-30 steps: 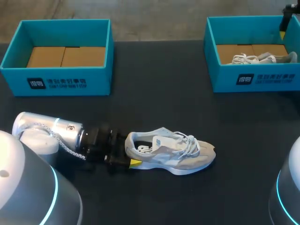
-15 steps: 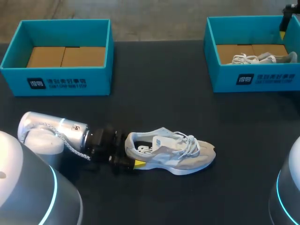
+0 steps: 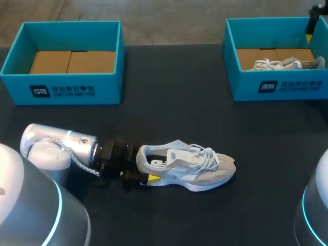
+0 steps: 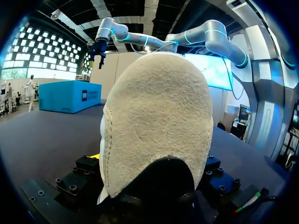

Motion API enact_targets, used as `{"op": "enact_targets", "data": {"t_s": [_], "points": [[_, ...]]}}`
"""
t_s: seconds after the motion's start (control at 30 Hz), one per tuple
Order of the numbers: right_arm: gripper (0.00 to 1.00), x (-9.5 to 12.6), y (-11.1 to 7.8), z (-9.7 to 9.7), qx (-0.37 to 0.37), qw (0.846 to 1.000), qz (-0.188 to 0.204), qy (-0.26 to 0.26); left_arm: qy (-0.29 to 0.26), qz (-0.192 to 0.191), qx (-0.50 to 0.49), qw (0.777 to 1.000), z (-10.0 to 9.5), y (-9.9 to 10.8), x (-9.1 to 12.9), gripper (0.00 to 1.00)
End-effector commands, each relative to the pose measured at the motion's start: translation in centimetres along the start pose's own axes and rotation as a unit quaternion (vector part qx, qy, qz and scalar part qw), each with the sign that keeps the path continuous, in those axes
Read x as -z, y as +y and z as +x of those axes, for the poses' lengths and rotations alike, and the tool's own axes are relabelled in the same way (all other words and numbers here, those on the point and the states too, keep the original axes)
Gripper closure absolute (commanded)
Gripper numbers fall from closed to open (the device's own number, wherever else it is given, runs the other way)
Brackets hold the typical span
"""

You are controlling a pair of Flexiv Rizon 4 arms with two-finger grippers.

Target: Take the shoe out of the shoebox, open the shoe tongue, remove and reinsert the insole, then place the shoe into the shoebox

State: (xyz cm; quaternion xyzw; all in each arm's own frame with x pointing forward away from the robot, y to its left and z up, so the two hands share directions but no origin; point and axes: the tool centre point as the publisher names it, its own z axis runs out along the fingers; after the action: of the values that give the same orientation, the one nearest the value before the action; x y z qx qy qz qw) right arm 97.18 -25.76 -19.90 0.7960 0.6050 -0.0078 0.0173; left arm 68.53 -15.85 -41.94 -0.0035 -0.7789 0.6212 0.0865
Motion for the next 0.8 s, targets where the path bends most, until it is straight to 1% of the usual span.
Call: {"op": "enact_targets", "data": {"t_s": [0.03, 0.6, 0.63, 0.7, 0.77, 0.8], "points": [[0.0, 0.0, -0.1, 0.0, 0.0, 1.0, -0.001, 0.0, 0.002, -0.002, 0.001, 1.0, 0.1, 0.2, -0.2, 1.0], [0.0, 0.0, -0.1, 0.0, 0.0, 1.0, -0.001, 0.0, 0.002, -0.002, 0.001, 1.0, 0.1, 0.2, -0.2, 1.0], [0.0, 0.2, 0.0, 0.3, -0.003, 1.0, -0.004, 0.008, 0.002, -0.002, 0.001, 1.0, 0.1, 0.2, -0.2, 1.0], [0.0, 0.6, -0.2, 1.1, -0.015, 1.0, -0.007, 0.001, 0.002, -0.002, 0.001, 1.0, 0.1, 0.2, -0.2, 1.0], [0.0, 0.7, -0.6, 1.7, -0.018, 1.0, -0.006, 0.006, 0.002, -0.002, 0.001, 1.0, 0.1, 0.2, -0.2, 1.0], [0.0, 0.8, -1.0, 2.3, -0.024, 1.0, -0.002, -0.01, 0.002, -0.002, 0.001, 1.0, 0.1, 0.2, -0.2, 1.0]]}}
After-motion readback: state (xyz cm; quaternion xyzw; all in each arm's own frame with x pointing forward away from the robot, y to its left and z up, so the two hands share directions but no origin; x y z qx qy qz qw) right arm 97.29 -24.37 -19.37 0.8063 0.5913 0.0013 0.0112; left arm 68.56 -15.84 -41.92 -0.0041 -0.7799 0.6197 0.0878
